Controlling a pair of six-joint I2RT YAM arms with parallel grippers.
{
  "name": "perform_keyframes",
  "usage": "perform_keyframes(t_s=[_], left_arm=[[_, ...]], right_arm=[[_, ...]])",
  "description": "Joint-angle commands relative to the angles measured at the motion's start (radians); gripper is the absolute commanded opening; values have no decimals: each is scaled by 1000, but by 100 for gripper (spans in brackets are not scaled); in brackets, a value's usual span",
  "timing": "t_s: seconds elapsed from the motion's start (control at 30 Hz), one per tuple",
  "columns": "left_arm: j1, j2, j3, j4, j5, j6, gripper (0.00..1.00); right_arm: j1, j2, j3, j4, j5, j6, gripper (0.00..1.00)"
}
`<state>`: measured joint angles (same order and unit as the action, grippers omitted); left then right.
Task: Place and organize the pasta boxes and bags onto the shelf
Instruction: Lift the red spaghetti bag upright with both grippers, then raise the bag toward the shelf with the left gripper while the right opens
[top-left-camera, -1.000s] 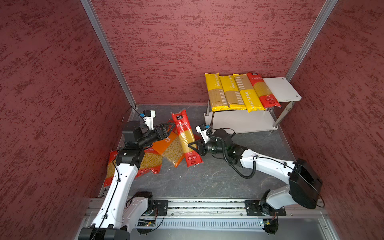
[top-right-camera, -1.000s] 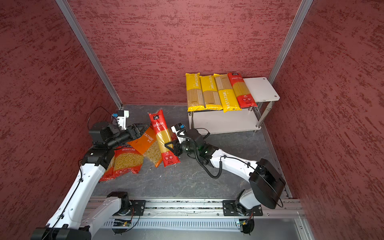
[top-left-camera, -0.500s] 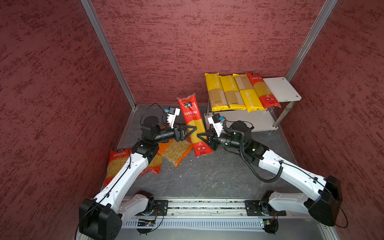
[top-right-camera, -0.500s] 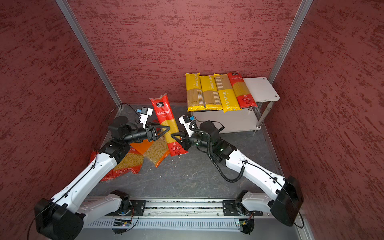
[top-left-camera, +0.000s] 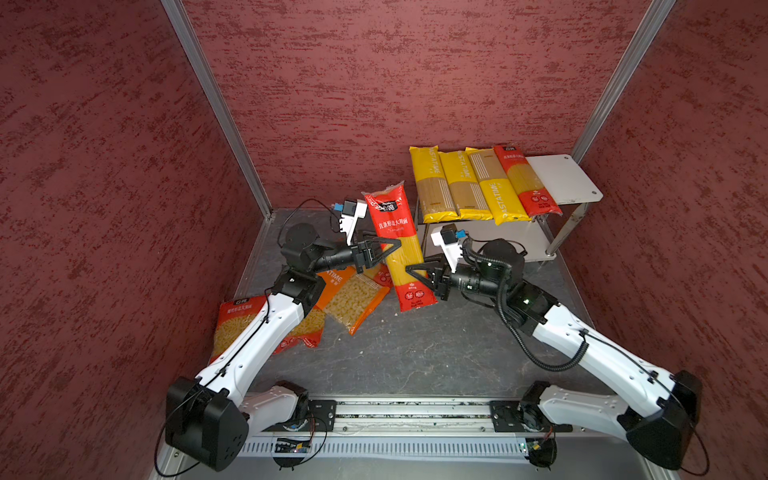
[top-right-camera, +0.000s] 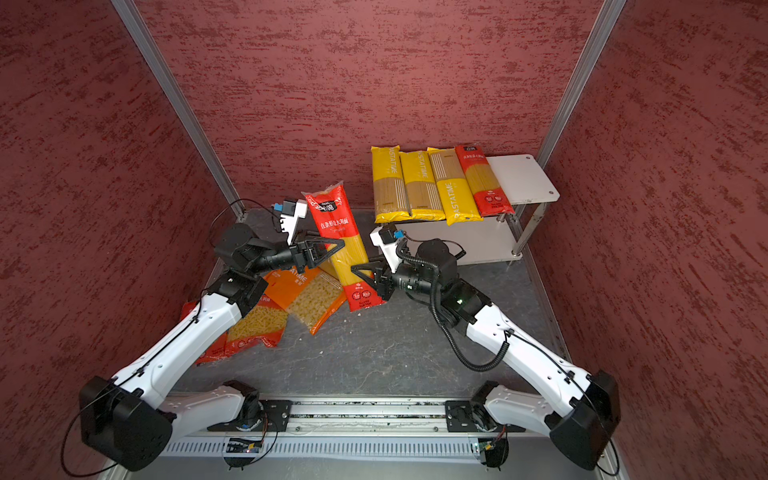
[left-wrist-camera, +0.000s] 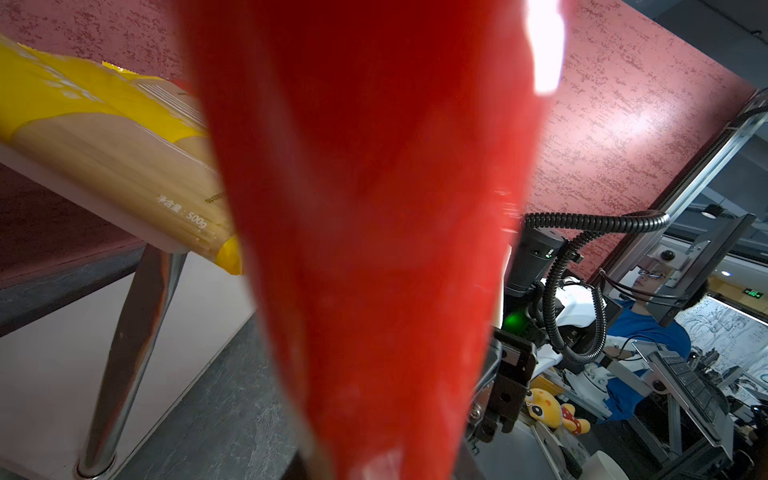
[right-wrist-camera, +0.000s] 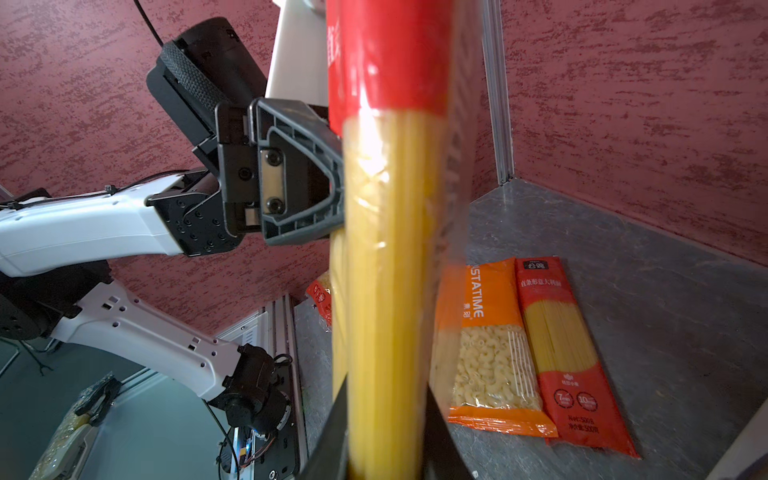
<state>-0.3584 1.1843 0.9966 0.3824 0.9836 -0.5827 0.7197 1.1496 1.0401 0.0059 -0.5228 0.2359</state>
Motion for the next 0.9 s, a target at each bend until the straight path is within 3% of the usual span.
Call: perform_keyframes(t_s=[0.0,0.3,0.5,0.73,0.87], left_arm=[[-16,13,33,29,6,6,16],[-17,38,80,126,-79,-48,0],[-16,38,113,171,-186,-84,0],[-18,42,191,192,-324,-86,0],[-55,63,239,219,-422,-94,0]], right_arm=[[0,-52,5,199,9,-8,15],[-5,-88,-94,255,169,72,36],[-10,-161,-216,291,315,190,51],[-13,-249,-372,369,519,472,62],[-11,-257,-454,536,522,626,65]])
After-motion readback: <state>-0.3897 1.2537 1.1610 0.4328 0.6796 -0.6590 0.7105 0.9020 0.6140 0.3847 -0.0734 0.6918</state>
